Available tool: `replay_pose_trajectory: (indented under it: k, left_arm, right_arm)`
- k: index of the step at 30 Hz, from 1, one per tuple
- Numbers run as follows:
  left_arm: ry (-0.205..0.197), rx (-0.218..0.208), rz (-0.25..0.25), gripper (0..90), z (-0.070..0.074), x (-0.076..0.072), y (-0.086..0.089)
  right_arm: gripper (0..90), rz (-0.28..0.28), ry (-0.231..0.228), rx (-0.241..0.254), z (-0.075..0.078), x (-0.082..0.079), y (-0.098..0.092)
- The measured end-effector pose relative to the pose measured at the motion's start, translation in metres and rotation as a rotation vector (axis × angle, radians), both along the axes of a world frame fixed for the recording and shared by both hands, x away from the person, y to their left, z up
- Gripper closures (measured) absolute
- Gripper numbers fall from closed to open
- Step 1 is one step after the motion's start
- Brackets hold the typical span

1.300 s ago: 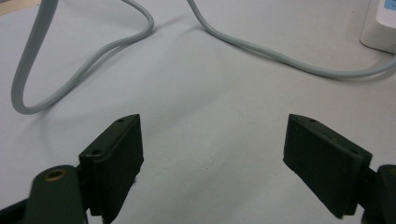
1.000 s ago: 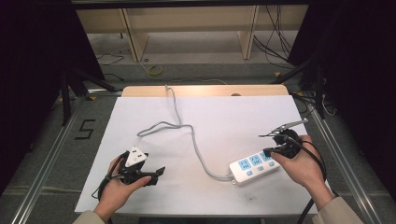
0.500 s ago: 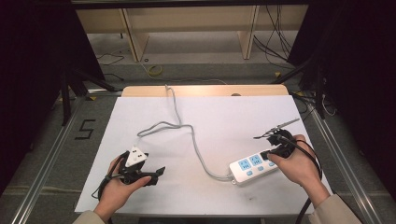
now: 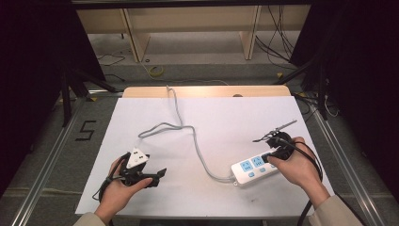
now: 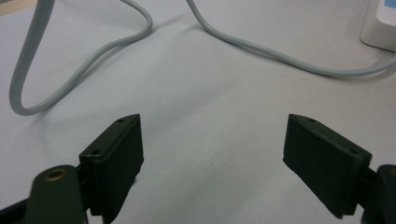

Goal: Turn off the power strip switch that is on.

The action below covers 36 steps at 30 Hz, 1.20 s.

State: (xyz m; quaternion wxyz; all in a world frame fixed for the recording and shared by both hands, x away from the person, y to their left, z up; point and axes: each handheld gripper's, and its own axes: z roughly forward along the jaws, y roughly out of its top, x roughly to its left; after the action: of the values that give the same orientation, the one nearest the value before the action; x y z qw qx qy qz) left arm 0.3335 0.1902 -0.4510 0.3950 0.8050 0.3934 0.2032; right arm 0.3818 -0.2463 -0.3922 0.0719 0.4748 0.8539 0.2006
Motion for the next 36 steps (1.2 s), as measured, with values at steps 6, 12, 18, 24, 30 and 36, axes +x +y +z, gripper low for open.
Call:
replay_pose_trajectory:
  k: [6,12,18,24,30,36]
  left_arm:
    - [0.000,0.001,-0.001,19.5,0.000,0.000,0.000]
    - [0.001,0.000,0.000,19.5,0.000,0.000,0.000]
    - [0.003,0.002,-0.002,19.6,0.000,0.000,-0.001]
    - [0.003,0.003,-0.002,19.5,0.000,0.000,-0.001]
    - [0.005,0.003,-0.003,19.5,-0.001,0.000,-0.001]
    - [0.003,0.006,-0.005,19.6,-0.001,0.000,-0.001]
  right_arm:
    - [90.0,0.003,0.030,-0.011,-0.003,0.001,0.003]
    - [90.0,0.004,0.054,-0.020,-0.006,0.002,0.004]
    - [90.0,0.008,0.065,-0.027,-0.008,0.002,0.005]
    - [90.0,0.007,0.081,-0.039,-0.011,0.003,0.006]
    - [90.0,0.012,0.097,-0.055,-0.015,0.004,0.009]
    - [90.0,0.007,0.110,-0.061,-0.018,0.005,0.009]
